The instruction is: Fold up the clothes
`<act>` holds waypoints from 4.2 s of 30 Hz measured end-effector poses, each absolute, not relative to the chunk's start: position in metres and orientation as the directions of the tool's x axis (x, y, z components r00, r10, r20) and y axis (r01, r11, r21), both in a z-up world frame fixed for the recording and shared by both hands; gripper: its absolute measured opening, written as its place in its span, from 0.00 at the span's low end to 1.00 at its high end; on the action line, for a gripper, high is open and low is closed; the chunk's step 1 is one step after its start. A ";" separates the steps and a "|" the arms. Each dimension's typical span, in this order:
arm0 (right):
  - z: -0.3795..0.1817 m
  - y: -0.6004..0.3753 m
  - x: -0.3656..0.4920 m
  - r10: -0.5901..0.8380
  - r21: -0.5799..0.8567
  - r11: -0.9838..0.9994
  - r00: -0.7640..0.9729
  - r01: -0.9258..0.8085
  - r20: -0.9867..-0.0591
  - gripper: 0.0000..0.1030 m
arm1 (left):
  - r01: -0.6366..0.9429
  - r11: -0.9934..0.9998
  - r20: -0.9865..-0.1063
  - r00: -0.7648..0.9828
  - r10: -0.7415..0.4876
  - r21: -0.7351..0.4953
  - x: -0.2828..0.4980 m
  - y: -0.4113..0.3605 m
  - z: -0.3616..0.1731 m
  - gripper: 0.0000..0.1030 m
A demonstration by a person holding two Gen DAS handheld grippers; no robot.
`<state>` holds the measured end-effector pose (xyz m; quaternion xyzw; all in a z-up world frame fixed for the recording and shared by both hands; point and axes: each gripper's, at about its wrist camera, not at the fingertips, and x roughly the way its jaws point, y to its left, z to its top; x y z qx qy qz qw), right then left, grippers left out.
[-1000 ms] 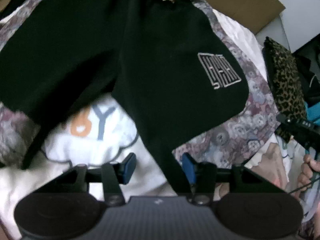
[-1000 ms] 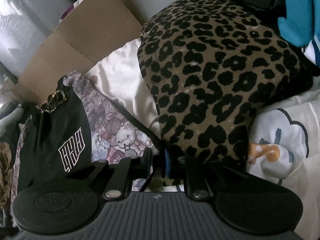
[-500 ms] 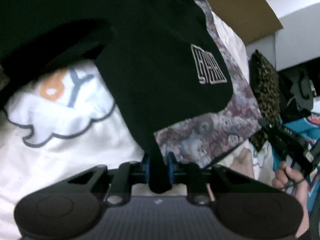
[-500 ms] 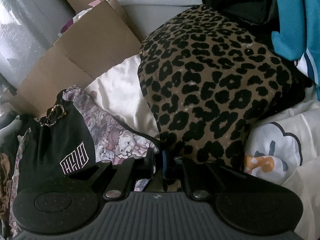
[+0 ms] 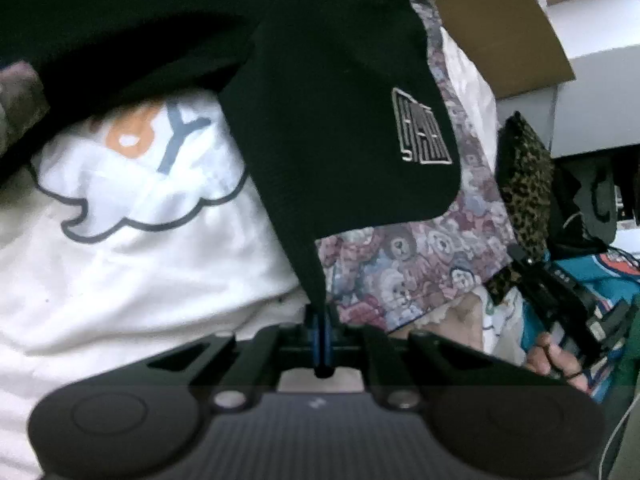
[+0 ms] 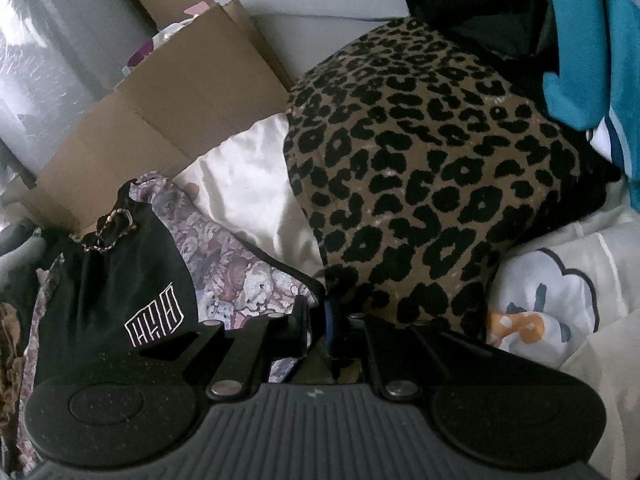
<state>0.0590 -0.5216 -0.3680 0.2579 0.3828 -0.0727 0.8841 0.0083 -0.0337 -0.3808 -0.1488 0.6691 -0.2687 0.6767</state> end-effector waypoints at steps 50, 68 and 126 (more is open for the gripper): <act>-0.354 -0.513 0.048 -0.029 0.330 0.853 0.668 0.404 -0.743 0.31 | 0.431 0.822 -0.927 -0.135 -0.349 -0.372 0.061 -0.050 -0.345 0.41; -0.306 -0.476 0.067 0.050 0.354 0.892 0.717 0.281 -0.695 0.31 | 0.632 0.770 -0.968 0.128 -0.215 -0.087 0.190 0.033 -0.205 0.48; -0.327 -0.226 0.140 0.349 0.215 0.915 0.403 -0.341 -0.846 0.31 | 0.769 0.639 -0.962 0.183 -0.203 0.012 0.225 0.231 -0.326 0.31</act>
